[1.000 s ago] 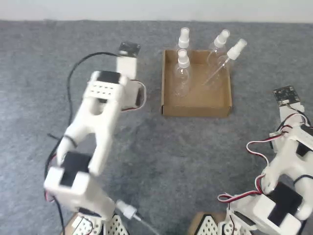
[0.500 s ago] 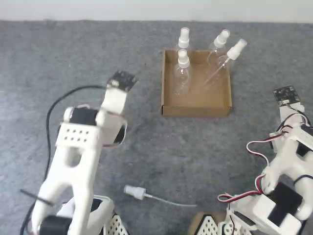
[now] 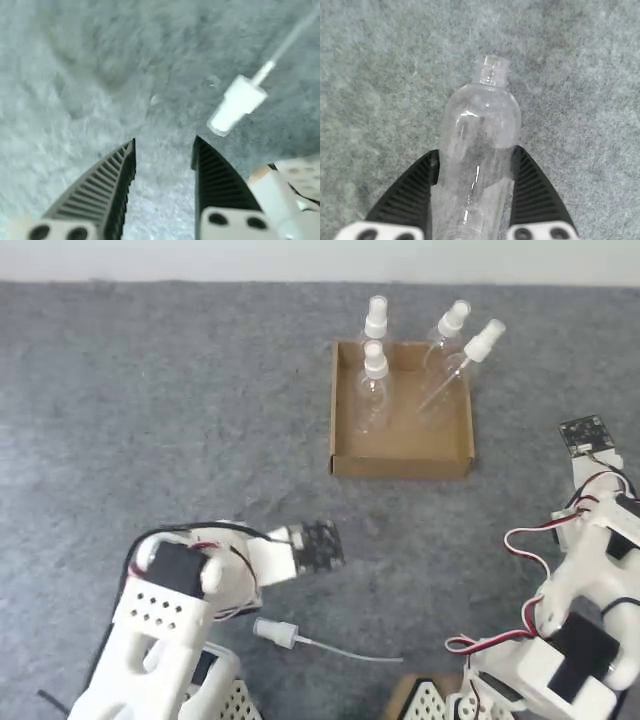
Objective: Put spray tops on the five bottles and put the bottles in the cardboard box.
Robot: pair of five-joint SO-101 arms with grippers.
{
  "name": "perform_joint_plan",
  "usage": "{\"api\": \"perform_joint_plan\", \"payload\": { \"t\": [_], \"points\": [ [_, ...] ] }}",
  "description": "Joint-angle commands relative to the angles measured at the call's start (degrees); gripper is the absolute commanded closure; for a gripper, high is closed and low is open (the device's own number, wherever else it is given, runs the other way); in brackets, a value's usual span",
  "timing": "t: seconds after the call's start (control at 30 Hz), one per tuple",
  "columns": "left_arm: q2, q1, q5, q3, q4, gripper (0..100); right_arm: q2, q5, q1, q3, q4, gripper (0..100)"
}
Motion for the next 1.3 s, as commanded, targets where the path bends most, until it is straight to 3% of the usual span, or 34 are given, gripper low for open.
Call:
{"api": "perform_joint_plan", "payload": {
  "t": [0.0,0.27,0.47,0.73,0.87,1.03,1.27],
  "points": [
    [4.48,5.01,-1.58,-0.48,0.35,83,0.04,0.62,0.04,-0.18,-0.31,99.3],
    [17.14,14.95,-4.92,-1.54,0.18,83,-0.13,0.62,0.13,-0.18,-0.31,99.3],
    [18.64,17.93,-5.19,1.01,-3.96,83,-0.22,0.62,0.31,-0.18,-0.22,99.3],
    [18.73,16.35,-5.1,10.95,-16.53,83,-0.31,0.44,0.13,-0.18,-0.22,99.3],
    [18.73,14.59,-5.01,11.03,-16.88,83,-0.31,0.44,0.13,-0.18,-0.22,99.3],
    [18.73,10.73,-5.1,10.95,-16.97,91,-0.48,0.53,-0.04,-0.44,3.12,99.3],
    [18.2,5.45,-5.1,9.8,-17.05,91,-0.48,0.53,-0.48,-0.53,3.65,99.3]
  ]
}}
